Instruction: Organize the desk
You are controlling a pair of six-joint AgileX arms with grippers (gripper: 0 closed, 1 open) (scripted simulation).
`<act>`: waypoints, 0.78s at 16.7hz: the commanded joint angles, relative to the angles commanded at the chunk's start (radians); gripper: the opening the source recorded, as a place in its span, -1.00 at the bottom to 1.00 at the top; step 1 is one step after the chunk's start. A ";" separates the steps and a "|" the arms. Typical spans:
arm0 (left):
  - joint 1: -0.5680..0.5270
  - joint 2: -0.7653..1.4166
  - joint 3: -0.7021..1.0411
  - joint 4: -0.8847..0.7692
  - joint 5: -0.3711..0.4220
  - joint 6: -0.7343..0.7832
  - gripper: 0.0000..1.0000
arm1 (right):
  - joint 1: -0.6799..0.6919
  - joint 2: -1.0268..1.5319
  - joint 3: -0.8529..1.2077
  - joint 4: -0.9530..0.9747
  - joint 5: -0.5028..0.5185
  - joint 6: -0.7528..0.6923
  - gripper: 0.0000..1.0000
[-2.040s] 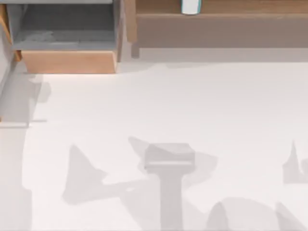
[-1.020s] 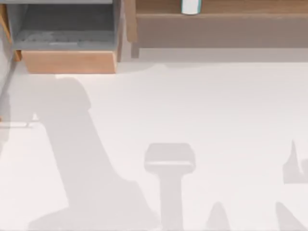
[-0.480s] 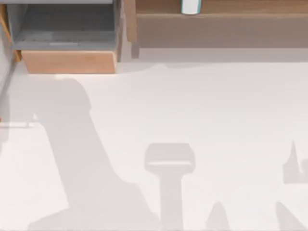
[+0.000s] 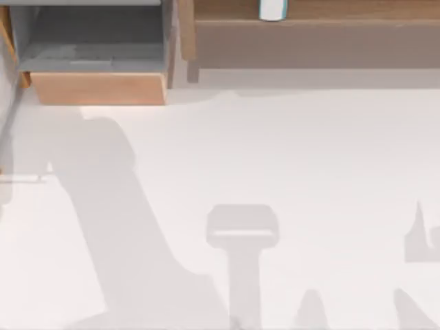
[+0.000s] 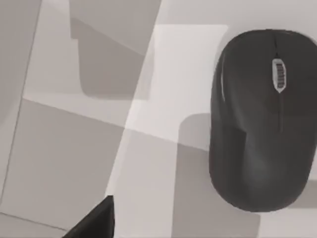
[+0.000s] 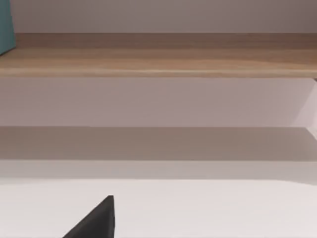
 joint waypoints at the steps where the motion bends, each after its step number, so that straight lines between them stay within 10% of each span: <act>1: -0.004 0.016 -0.010 0.026 -0.001 -0.006 1.00 | 0.000 0.000 0.000 0.000 0.000 0.000 1.00; 9: -0.022 0.076 -0.029 0.105 -0.003 -0.026 1.00 | 0.000 0.000 0.000 0.000 0.000 0.000 1.00; 13: -0.022 0.076 -0.029 0.105 -0.003 -0.026 0.40 | 0.000 0.000 0.000 0.000 0.000 0.000 1.00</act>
